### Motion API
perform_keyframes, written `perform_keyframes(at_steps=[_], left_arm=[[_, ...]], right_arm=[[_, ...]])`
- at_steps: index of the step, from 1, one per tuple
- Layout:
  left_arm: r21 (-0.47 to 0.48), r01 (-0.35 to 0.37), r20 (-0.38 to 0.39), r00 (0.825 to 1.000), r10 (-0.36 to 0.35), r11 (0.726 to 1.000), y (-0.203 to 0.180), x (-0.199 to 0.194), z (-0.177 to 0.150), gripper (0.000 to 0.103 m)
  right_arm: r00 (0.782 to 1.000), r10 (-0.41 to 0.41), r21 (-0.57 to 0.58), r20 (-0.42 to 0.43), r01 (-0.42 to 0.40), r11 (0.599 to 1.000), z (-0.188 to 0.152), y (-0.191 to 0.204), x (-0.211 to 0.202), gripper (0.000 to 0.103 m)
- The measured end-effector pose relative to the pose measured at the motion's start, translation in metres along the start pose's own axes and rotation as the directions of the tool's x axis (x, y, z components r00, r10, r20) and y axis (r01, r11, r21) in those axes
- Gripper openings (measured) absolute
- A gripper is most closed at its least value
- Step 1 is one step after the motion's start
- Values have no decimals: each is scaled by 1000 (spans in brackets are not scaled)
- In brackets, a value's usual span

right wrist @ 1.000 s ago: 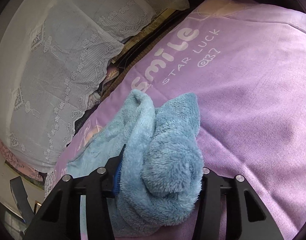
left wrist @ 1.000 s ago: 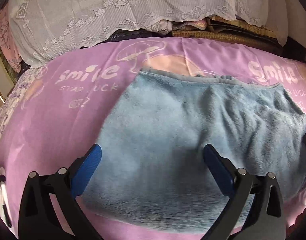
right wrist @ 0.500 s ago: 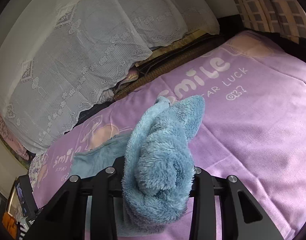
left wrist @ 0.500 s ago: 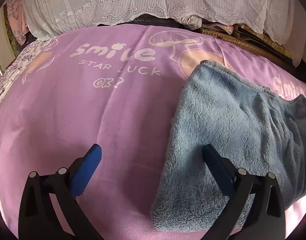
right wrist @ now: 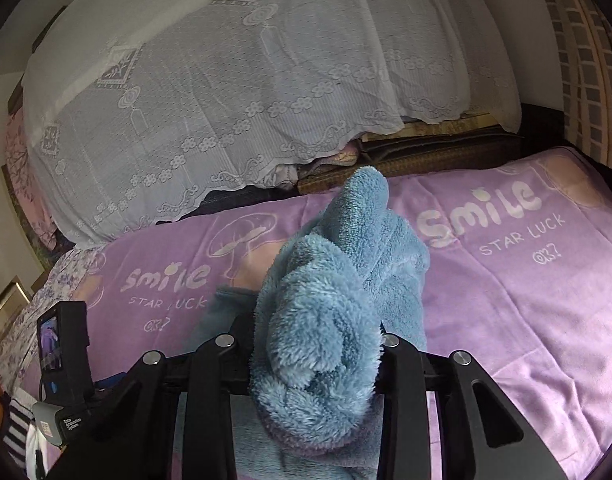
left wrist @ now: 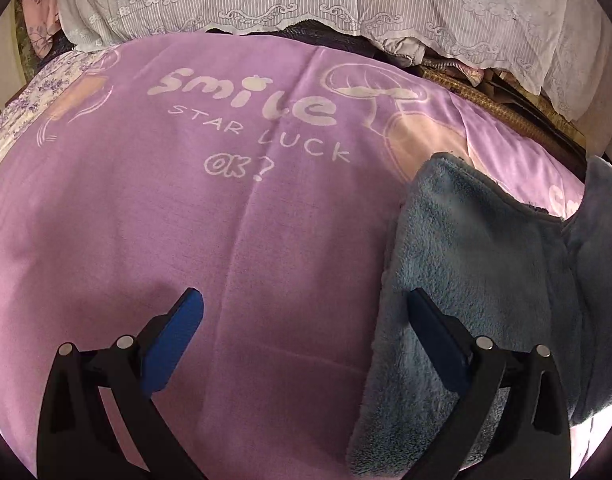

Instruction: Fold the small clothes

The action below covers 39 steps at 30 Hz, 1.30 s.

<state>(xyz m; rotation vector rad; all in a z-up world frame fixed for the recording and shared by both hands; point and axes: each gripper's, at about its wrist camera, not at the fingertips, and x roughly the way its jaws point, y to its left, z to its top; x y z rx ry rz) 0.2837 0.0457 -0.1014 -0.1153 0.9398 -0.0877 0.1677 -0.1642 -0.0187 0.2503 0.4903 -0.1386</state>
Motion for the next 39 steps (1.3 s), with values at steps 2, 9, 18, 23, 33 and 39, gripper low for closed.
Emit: perform_keyframes(at_steps=[2,9,18,23,33,39], left_arm=[[-10,12,-11,1000,-12,1000,2,3,2,99],[-57,18,-27,999,-19,998,14,11,7,99],[-199,-85,-24,996,82,976,62,17,17,99],[-165,-117,10,993,121,979,61,10,20,99],[-125,-87,68,993,96,988,49,-16,21,99],[-100,13,151,988,3,995,34,-58,14,99]], right_arm=[[1000,9,-40,-6,-9,999,-2,20,4,33],[996,68,-142,-53,-75,987,-22,81,19,33],[986,0,-308,-165,-51,950,-80,127,63,28],[986,0,-387,-168,-66,920,-84,138,55,45],[983,149,-465,-105,-182,867,-81,120,-21,59],[997,72,-405,22,-57,913,-26,72,-30,59]])
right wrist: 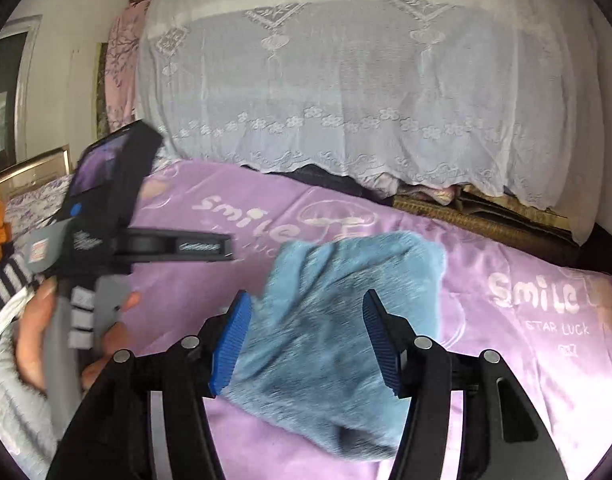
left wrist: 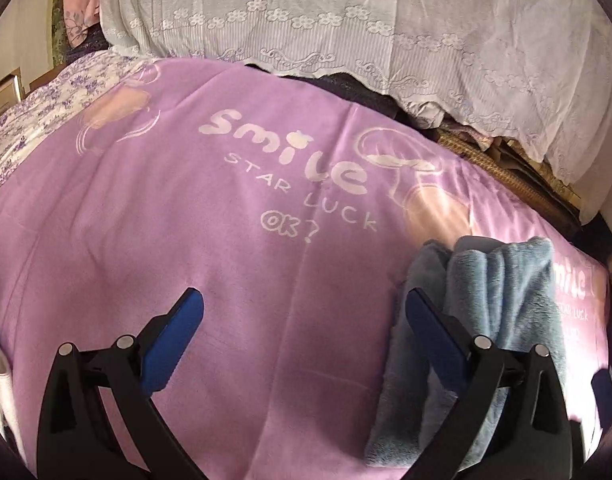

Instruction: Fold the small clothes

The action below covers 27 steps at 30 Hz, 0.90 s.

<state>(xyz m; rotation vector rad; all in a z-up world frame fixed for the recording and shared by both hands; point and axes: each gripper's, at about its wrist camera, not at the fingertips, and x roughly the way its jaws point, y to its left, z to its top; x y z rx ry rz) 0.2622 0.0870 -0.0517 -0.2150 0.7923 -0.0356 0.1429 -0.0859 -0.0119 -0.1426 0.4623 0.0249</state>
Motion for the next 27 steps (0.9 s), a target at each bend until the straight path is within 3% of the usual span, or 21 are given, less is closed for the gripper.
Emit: perform_keyframes(at_steps=[3,5,7,9,10,11,13,18,21,24,27], left_arm=[[77,-5,44,999,1,997,-25,-13,-8,99],[132,-20,35,999,16,991,-40,-6,-16,99],[180,-84,4,996,84,980,-52,13,-23,99],[211,-175,-43,981,188,962,-55,44,-30,99],[209,-192,-79,974,212,959,-52,60,-33,99],[179,-168,-126,973,192,969,-45,72,-34,99],[100,-125,-189,972,142,987,-28,83,-30,99],[119,-129,-172,974,149,984,-29,87,-30,99],[82,-101,-189,975,115,992,-22,80,-27,99],[53,-91,-143,985,97,994,-17,61,-24,99],[49,-44,-107,993,49,998,-20,44,-22,99]], right_arm=[[998,-62,38,-29,63,997,13,-37,28,57],[994,-80,61,-72,84,995,15,-51,52,50],[989,-59,101,-136,73,992,14,-63,81,41],[974,-17,136,-227,49,990,4,-67,114,36],[959,10,135,-283,30,990,-5,-65,131,37],[953,-5,122,-302,43,992,-15,-62,143,37],[968,-17,142,-251,54,988,-27,-63,142,37],[967,14,162,-254,28,986,-25,-71,138,37],[979,43,199,-199,-3,980,-15,-74,106,37],[988,63,192,-139,-35,981,-17,-70,69,37],[988,75,160,-132,-53,986,-33,-58,44,37]])
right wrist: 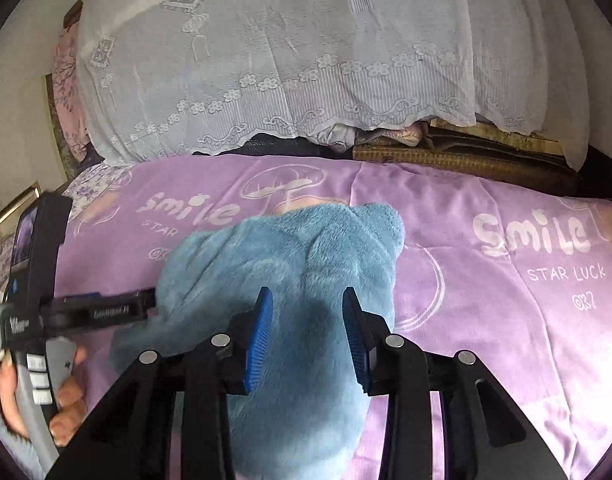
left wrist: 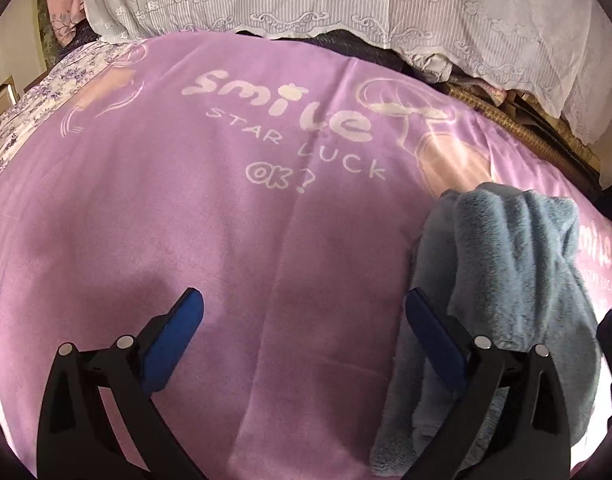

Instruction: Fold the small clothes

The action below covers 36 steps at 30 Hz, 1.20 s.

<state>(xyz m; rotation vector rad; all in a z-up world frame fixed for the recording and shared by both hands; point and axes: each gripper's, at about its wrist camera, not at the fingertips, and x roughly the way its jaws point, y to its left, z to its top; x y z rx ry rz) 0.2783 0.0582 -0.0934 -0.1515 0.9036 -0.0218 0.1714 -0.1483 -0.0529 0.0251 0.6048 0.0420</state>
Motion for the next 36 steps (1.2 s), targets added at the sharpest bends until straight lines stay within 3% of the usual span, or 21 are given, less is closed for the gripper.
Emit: perform_keyframes(at_steps=[3,5,7,14,16,17,18,20,22,25,27,29,32,35,36], left_arm=[[46,19,-27,999,-18,999,-10,5,-4,99],[104,-32,-72,997,39,994,-22,23,-11,99],[87,-25,-88,996,33,996,-21,32,-11,99],[83,-6,-85,996,13,997,-18,31,-12,99],[48,58,-103,993,-53,997,-11,25,-9,98],[28,104,-105,989,-101,994,-7,21,-7,98],[8,165,-107,981,-163,986,-3,16,-6,98],[-30,272,-117,955,-273,962,0,12,-3,98],[-44,333,-131,933,-336,942,-2,14,-3,98],[-64,350,-167,920,-355,935,-6,26,-5,99],[-110,388,-165,901,-401,915,0,23,-3,98],[-151,450,-115,876,-468,880,9,11,1,98],[-137,494,-51,862,-504,859,10,-7,4,99],[-122,542,-132,821,-555,831,-7,4,0,98],[-105,527,-166,827,-538,843,-15,11,-3,98]], right_arm=[[999,-21,-19,-36,20,1000,-22,3,5,39],[998,-47,-37,-32,46,998,-34,6,11,41],[997,-70,-69,-19,69,995,-37,12,13,41],[999,-37,-34,-14,37,999,-36,4,11,43],[1000,-18,27,0,18,999,-34,-8,2,55],[1000,-10,76,6,9,997,-33,-18,-3,79],[1000,14,133,22,-17,991,-33,-30,-10,91],[998,54,232,44,-63,971,-33,-51,-18,91],[993,113,313,35,-118,942,-31,-68,-17,91],[978,210,421,2,-191,887,-33,-84,-1,91],[960,281,485,-11,-240,841,-34,-90,12,91],[944,330,525,-17,-273,807,-35,-92,22,91],[929,369,561,-19,-296,773,-34,-93,34,93],[916,401,592,-23,-311,743,-35,-93,44,93],[911,411,601,-21,-317,733,-36,-94,47,94]])
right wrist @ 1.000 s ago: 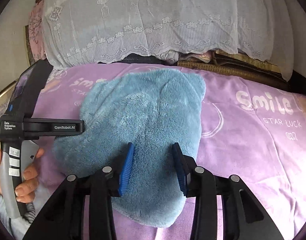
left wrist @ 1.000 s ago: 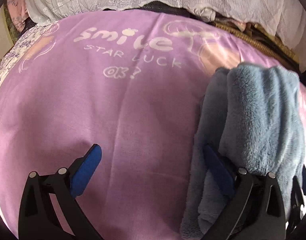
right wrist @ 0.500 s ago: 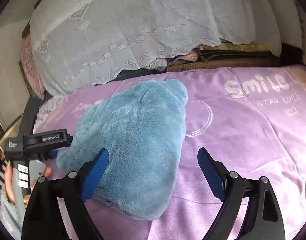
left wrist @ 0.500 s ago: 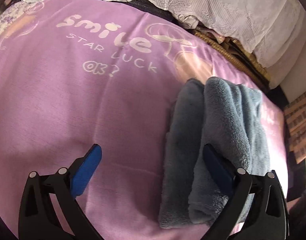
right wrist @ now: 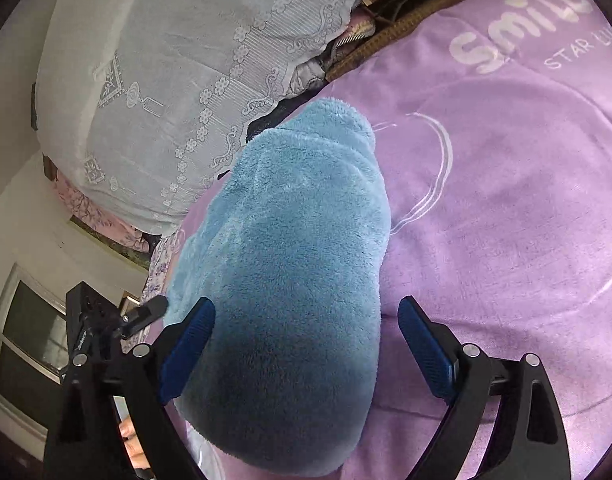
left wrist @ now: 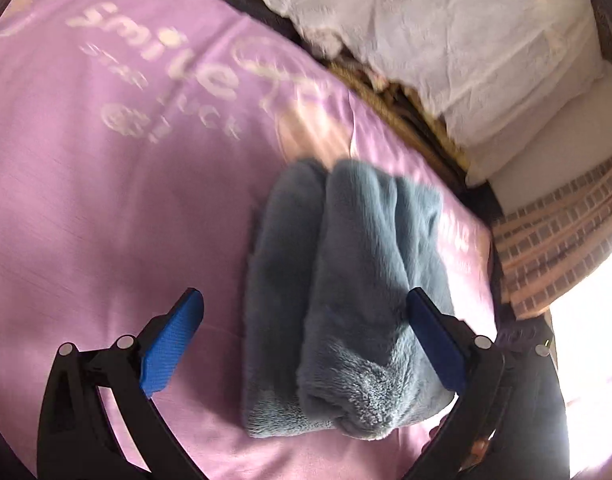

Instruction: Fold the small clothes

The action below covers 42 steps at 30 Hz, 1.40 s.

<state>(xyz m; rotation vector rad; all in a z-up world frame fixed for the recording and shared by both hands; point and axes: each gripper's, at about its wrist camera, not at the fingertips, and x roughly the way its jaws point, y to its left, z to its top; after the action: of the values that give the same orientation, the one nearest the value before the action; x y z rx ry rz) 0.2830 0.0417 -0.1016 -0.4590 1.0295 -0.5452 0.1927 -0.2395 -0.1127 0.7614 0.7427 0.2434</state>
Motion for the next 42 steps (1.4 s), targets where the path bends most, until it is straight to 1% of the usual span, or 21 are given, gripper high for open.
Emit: perform_keyframes(at_steps=[2,3,6,8,10,12,14,16,17,20,22,23,24,25,26,30,33,35,36,39,42], left_arm=[[42,-96,-48,994,98,995,-5,21,-3,99],[50,-101,-62,993,104,994,-4,27,-3,99],[2,-47,-73,996,47,999,3,22,-1,99],[-50,7,-70,998,-11,999,9,16,-2,98],[-74,81,-63,994,-85,994,11,15,-4,98],[-69,146,-74,986,-151,987,7,19,-6,98],[-41,175,-101,979,-178,984,-1,28,-10,98],[-3,126,-121,985,-125,992,-8,39,-12,99],[13,117,-131,985,-115,993,-10,44,-12,99],[9,134,-129,983,-132,991,-9,42,-11,99],[20,132,-125,984,-129,991,-11,41,-12,99],[31,125,-117,986,-121,992,-12,40,-14,97],[47,119,-106,988,-113,992,-15,39,-15,93],[66,110,-95,990,-104,992,-18,37,-16,85],[86,93,-78,993,-86,992,-21,34,-17,81],[157,5,-13,1000,-3,988,-37,27,-23,72],[227,-98,46,995,90,969,-62,20,-31,69],[261,-146,69,989,133,954,-79,18,-34,68],[268,-150,67,988,137,952,-85,18,-34,68],[296,-123,25,992,121,947,-110,29,-35,66],[351,-96,-13,994,107,931,-147,51,-40,65]], right_arm=[[1000,9,13,-4,-9,1000,0,-4,3,96],[1000,10,14,-5,-10,1000,0,-6,4,96],[1000,23,12,-5,-23,1000,-2,-7,7,99],[1000,31,5,-5,-30,1000,0,-8,8,100],[999,39,0,-5,-39,999,1,-8,10,100],[999,43,-4,-6,-43,999,2,-9,13,100],[999,44,-14,-9,-44,999,3,-9,15,100],[999,41,-26,-15,-41,999,5,-8,19,100],[999,36,-35,-19,-36,999,6,-7,22,100],[999,35,-55,-14,-36,998,7,-6,25,100],[999,30,-68,-11,-31,997,7,-4,26,100],[1000,27,-79,-13,-28,996,7,-3,27,100],[999,29,-91,-19,-31,995,7,-1,28,95],[998,48,-98,-34,-51,994,7,0,29,89],[999,43,-103,-33,-47,994,6,1,29,82],[1000,-2,-162,-10,0,987,3,12,23,72],[1000,-18,-175,-7,17,984,4,14,13,67],[1000,-21,-168,-8,19,986,5,11,3,66],[1000,-30,-167,1,29,986,7,9,-4,66],[996,-82,-185,48,89,979,12,0,-33,65],[986,-134,-180,96,150,972,21,-21,-69,65]])
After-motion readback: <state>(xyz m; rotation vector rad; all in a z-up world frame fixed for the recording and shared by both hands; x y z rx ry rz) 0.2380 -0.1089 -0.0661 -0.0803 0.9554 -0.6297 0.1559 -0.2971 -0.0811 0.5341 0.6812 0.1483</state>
